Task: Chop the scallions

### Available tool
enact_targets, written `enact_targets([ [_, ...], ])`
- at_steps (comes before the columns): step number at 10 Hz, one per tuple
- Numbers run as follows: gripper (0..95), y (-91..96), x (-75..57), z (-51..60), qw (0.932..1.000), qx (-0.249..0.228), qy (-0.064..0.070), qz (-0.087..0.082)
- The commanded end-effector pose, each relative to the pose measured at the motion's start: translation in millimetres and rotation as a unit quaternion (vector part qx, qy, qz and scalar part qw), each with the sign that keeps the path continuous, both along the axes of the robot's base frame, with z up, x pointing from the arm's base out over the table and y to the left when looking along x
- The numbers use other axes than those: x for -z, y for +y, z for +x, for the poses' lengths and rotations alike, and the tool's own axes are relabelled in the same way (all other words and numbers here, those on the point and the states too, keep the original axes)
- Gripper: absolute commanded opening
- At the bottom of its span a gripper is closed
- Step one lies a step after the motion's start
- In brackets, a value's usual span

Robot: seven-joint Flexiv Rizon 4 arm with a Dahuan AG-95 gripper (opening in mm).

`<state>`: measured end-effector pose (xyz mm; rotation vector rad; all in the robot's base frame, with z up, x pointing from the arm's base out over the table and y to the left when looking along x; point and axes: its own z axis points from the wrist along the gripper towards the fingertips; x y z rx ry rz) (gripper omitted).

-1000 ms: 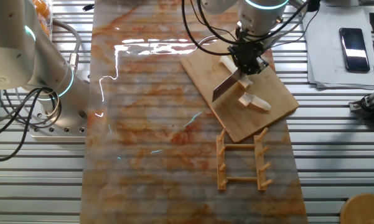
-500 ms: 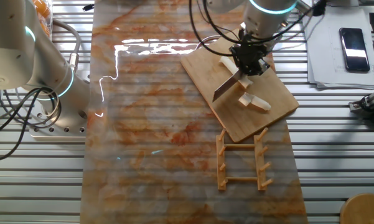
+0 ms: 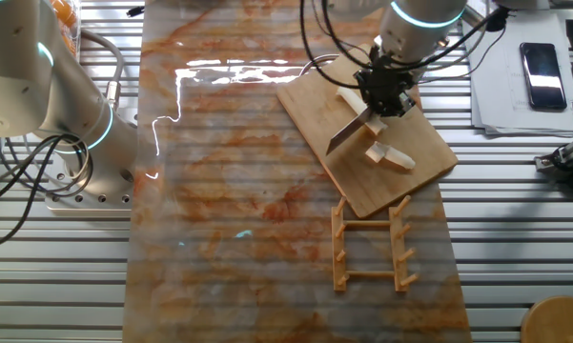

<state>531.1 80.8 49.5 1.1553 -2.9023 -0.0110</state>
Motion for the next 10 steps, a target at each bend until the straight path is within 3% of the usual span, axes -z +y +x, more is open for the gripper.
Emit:
enact_targets([
  [1,0.0,-1.5,33.8,-2.4,0.9999,-0.003,-0.014,0.010],
  [2,0.0,-2.5,36.5,-4.9,0.9999,-0.005,-0.013,0.006],
  [4,0.0,-6.2,43.8,-10.9,0.9996,-0.010,-0.024,0.007],
  [6,0.0,-10.2,59.8,-16.0,0.9995,-0.008,-0.030,0.011],
  [7,0.0,-8.4,70.6,-11.7,0.9996,0.000,-0.027,0.011],
  [9,0.0,6.9,73.4,14.8,0.9999,0.006,-0.012,0.002],
  [10,0.0,12.0,84.2,19.7,0.9999,0.010,-0.014,0.002],
])
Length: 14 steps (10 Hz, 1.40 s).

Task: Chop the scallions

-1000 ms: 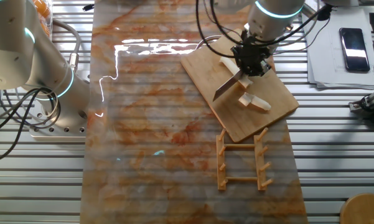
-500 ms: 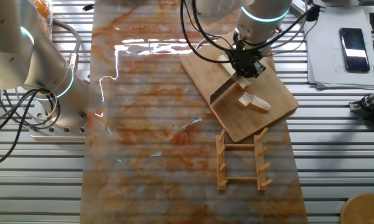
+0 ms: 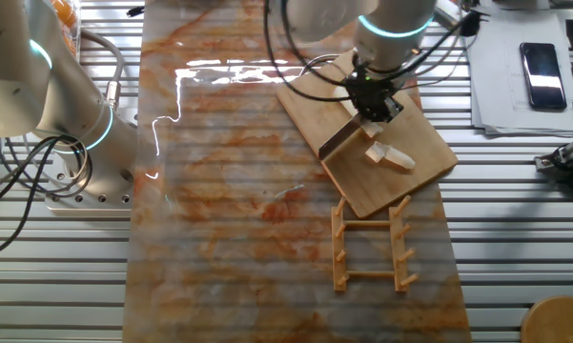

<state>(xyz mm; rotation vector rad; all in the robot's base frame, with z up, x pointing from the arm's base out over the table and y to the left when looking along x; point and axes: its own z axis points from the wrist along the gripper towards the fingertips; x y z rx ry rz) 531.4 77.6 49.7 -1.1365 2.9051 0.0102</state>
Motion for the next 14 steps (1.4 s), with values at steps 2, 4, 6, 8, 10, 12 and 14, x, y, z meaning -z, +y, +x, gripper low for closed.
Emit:
enact_targets([
  [2,0.0,20.9,98.8,27.2,0.9995,0.012,0.021,-0.019],
  [4,0.0,17.2,84.7,29.9,0.9998,-0.004,0.011,-0.014],
  [6,0.0,17.2,83.0,28.3,0.9999,0.001,0.003,0.011],
  [8,0.0,15.1,84.3,23.1,0.9999,-0.001,0.002,0.014],
  [10,0.0,9.9,70.3,11.6,0.9998,-0.013,0.005,0.013],
  [12,0.0,9.6,56.2,9.1,0.9998,-0.018,0.013,0.000],
  [14,0.0,9.2,60.9,4.6,0.9999,-0.014,0.007,0.003],
])
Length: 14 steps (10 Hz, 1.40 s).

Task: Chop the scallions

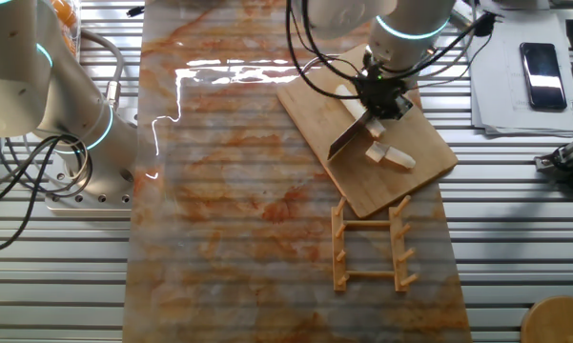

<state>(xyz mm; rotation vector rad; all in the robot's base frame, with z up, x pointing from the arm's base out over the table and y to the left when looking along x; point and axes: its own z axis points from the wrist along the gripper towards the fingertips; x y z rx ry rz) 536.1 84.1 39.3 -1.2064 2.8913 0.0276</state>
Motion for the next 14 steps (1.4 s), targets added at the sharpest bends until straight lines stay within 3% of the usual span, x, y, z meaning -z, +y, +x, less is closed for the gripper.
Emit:
enact_targets([
  [1,0.0,2.7,43.3,0.5,1.0000,0.008,0.002,-0.005],
  [2,0.0,4.7,26.4,3.3,0.9999,0.006,0.004,-0.007],
  [3,0.0,6.5,18.4,5.3,0.9999,0.007,0.005,-0.006],
  [5,0.0,8.3,12.2,6.9,0.9999,0.009,0.004,-0.002],
  [8,0.0,11.6,-5.1,5.8,0.9999,0.007,0.003,-0.006],
  [10,0.0,14.2,-17.1,5.0,0.9999,0.006,0.012,-0.011],
  [14,0.0,19.6,-35.2,0.1,0.9998,0.008,0.010,-0.018],
])
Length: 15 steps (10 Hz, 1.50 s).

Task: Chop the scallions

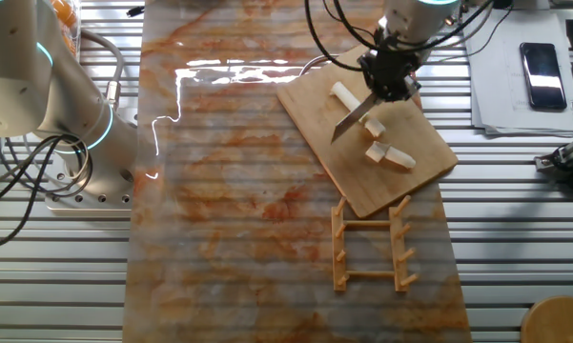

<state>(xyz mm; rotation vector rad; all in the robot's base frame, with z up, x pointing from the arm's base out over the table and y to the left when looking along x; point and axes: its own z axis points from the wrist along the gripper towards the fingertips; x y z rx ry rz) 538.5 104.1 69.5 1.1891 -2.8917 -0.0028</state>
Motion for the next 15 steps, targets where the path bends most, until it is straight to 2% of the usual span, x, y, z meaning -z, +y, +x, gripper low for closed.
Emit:
enact_targets([
  [1,0.0,1.1,-8.6,-3.1,0.9999,0.009,0.003,-0.006],
  [4,0.0,10.1,-22.8,-6.6,0.9997,0.024,0.004,-0.002],
  [5,0.0,12.8,-23.9,-7.0,0.9994,0.033,0.004,0.003],
  [8,0.0,16.2,-21.8,-6.8,0.9984,0.053,0.013,0.013],
  [10,0.0,18.8,-19.7,-8.3,0.9983,0.055,0.012,0.015],
  [12,0.0,24.4,-17.0,-14.1,0.9977,0.066,0.011,0.009],
  [15,0.0,21.1,-9.9,-24.0,0.9976,0.069,0.007,-0.001],
])
